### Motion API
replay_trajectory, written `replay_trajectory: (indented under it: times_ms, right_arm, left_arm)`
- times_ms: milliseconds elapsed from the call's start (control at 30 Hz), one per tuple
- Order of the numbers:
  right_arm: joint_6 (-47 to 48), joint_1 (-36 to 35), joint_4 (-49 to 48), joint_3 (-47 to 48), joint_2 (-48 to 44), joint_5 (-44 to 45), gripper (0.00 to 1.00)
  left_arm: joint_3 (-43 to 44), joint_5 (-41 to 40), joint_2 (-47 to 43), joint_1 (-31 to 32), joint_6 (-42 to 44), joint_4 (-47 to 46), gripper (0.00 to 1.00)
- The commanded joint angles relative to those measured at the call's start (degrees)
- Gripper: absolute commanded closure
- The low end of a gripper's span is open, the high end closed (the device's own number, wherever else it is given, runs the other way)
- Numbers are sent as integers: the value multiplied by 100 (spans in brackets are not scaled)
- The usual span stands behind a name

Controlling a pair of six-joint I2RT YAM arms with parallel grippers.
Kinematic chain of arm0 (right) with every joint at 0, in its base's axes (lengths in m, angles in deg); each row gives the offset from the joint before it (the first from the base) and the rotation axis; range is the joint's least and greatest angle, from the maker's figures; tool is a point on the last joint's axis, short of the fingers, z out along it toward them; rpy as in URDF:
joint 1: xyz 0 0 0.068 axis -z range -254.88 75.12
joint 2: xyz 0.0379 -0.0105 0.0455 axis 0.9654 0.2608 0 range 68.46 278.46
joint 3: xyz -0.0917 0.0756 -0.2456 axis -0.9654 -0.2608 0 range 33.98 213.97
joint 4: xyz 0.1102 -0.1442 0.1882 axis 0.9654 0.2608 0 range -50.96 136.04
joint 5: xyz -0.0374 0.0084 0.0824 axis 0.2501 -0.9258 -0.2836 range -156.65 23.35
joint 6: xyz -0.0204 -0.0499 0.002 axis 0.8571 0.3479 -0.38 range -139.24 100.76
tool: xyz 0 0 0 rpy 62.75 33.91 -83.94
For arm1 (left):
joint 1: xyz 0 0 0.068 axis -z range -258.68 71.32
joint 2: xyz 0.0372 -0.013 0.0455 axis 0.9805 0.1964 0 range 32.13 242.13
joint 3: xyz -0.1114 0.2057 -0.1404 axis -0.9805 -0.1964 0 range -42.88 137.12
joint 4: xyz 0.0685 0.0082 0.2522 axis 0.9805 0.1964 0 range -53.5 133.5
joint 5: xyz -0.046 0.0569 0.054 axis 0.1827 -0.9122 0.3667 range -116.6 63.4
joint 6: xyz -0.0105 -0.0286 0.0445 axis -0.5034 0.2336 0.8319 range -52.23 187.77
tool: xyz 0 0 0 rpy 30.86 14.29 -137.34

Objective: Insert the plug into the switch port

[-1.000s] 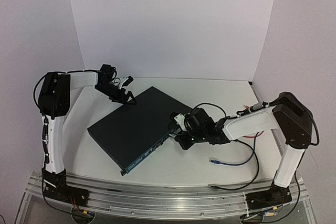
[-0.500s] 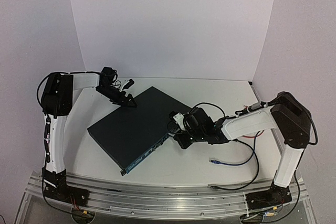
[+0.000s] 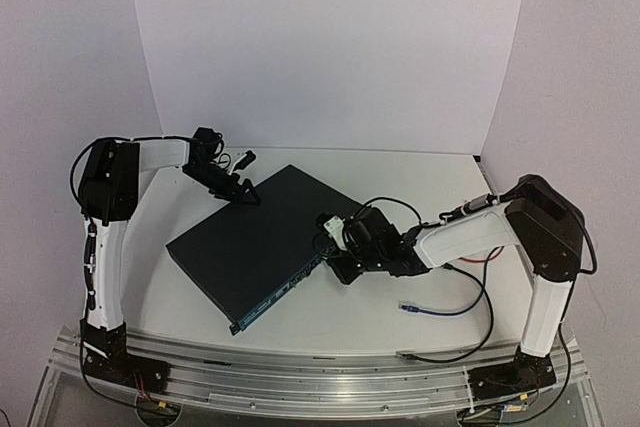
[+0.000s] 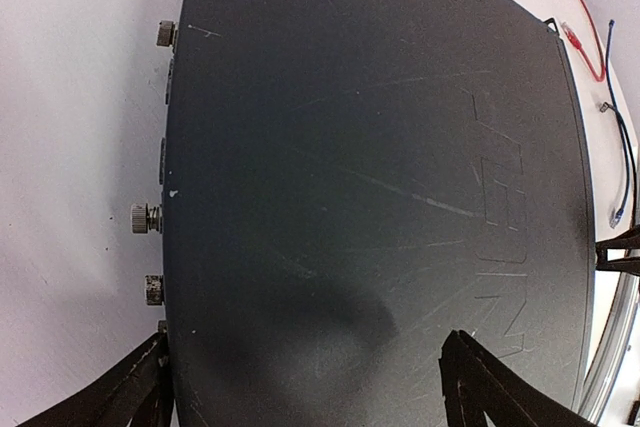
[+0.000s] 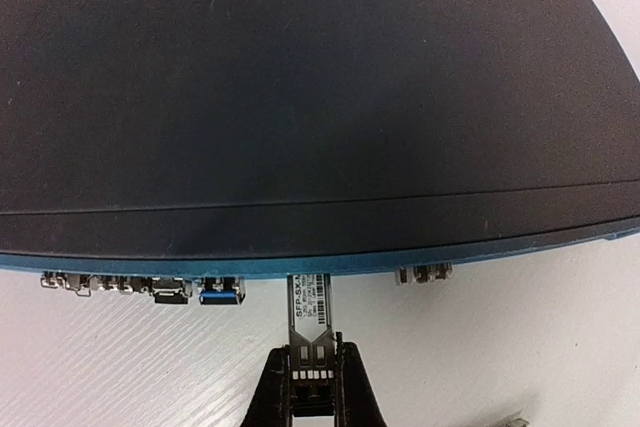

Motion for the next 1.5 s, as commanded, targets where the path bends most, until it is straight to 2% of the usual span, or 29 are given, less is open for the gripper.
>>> replay_trajectory:
  times_ms: [0, 567, 767, 1000, 1233, 1333, 1467]
  right_arm:
    - [333, -64, -234, 272, 190, 149, 100]
    - [472, -68, -428, 798, 679, 229, 100]
    - [329, -63, -456, 529, 446, 305, 80]
    - [197, -66, -425, 44, -29, 272, 69]
    - [115, -67, -176, -419, -512, 231, 68]
    - [143, -61, -4, -419, -520, 333, 74]
    - [114, -68, 70, -299, -387, 356, 75]
  left_arm:
    - [68, 773, 179, 218, 77, 759, 10]
    - [65, 1094, 230, 276, 269, 928, 14]
    - [20, 1050, 165, 277, 276, 892, 14]
    - [-18, 1042, 124, 274, 271, 808, 14]
    - [-6, 1012, 132, 270, 272, 823, 14]
    - [11, 995, 147, 270, 265, 824, 15]
    - [21, 1001, 149, 270, 263, 823, 15]
